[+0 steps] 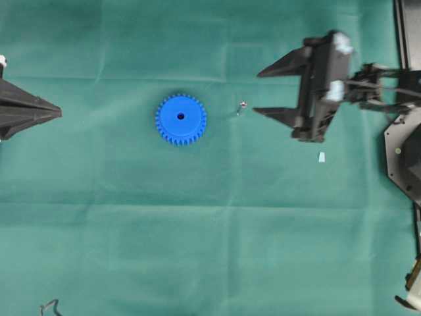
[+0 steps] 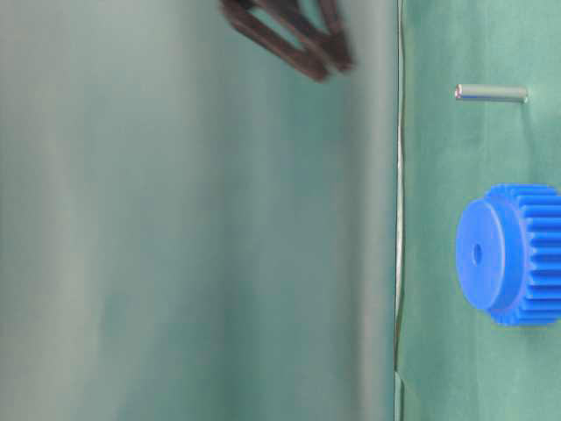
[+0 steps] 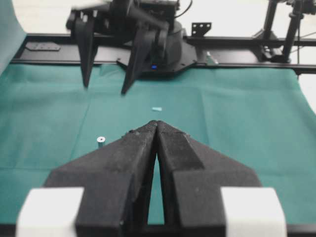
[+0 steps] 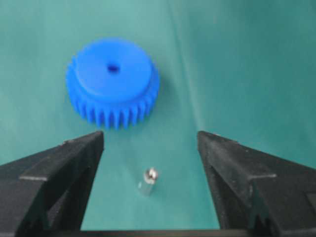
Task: Insert the shaft into the center hole of the gear.
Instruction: 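Move the open right gripper toward the small silver shaft, then close the right gripper on the silver shaft and lift it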
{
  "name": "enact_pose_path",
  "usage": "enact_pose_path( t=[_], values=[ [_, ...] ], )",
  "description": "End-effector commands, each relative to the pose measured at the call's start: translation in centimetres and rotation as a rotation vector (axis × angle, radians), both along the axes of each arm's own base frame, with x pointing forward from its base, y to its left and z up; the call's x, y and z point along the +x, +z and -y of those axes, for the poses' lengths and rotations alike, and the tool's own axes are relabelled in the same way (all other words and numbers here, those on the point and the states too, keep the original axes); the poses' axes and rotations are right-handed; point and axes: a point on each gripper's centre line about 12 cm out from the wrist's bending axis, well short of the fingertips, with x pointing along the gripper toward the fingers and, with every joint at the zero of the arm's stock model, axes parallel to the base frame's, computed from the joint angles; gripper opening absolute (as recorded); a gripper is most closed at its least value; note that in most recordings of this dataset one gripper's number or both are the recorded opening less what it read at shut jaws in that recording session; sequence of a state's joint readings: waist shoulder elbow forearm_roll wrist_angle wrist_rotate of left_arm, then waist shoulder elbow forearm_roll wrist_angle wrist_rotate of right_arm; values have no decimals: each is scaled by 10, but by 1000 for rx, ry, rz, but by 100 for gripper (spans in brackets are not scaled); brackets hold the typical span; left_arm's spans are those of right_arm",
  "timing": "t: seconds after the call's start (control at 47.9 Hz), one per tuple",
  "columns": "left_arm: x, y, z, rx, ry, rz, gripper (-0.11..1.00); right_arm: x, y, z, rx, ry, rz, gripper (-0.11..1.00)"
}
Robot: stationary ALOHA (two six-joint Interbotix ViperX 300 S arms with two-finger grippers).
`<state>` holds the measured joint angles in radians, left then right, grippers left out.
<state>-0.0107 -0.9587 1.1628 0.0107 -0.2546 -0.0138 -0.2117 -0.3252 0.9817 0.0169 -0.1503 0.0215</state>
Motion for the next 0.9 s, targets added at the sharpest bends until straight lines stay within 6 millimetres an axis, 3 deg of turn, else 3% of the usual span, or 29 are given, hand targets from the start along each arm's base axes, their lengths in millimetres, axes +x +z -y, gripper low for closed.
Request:
enact_pose_path(
  t=[0.0, 0.167, 0.355, 0.877],
  values=[
    [3, 9, 1, 1, -4, 20, 0, 13, -10, 6, 16, -20, -14, 83],
    [3, 9, 0, 1, -2, 18, 0, 21, -38, 10, 39, -39, -65, 83],
    [3, 8, 0, 0, -2, 15, 0, 21, -55, 15, 57, -66, -92, 83],
    [3, 5, 0, -14, -3, -14, 0, 27, -64, 17, 62, -71, -108, 82]
  ],
)
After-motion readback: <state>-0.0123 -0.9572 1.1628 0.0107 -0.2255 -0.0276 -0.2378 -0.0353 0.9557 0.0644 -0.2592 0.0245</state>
